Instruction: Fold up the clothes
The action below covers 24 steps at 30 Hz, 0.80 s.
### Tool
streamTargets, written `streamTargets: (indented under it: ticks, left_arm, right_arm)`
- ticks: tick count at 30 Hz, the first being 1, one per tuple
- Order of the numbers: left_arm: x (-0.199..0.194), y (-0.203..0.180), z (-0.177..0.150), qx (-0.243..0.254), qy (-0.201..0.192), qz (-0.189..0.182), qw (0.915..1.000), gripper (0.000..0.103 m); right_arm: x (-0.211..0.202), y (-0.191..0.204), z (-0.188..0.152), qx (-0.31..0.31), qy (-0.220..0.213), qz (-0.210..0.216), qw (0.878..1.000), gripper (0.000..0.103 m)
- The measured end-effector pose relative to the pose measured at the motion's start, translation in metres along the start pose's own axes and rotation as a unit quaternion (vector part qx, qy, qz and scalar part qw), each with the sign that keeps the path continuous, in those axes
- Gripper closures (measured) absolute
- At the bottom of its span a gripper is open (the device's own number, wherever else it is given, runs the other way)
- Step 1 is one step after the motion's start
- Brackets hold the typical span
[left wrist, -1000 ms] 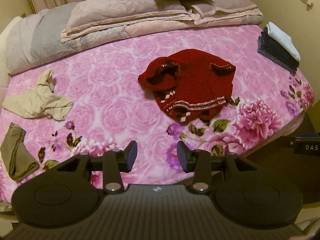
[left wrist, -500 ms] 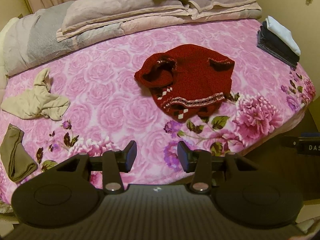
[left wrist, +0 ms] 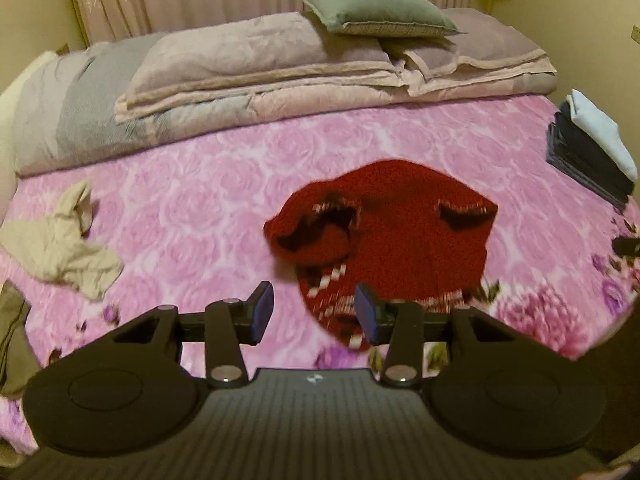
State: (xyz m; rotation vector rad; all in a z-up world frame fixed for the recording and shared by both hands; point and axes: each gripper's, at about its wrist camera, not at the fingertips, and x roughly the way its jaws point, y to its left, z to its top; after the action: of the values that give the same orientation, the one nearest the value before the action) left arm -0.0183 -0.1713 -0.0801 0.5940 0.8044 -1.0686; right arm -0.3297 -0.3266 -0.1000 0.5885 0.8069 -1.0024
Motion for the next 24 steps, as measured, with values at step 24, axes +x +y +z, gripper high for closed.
streamTargets:
  ticks: [24]
  left_arm:
    - [0.217,-0.015,0.011,0.14,-0.022,0.059,0.9881,0.062]
  right_arm:
    - [0.257,-0.035,0.015,-0.194,0.041,0.055,0.979,0.026]
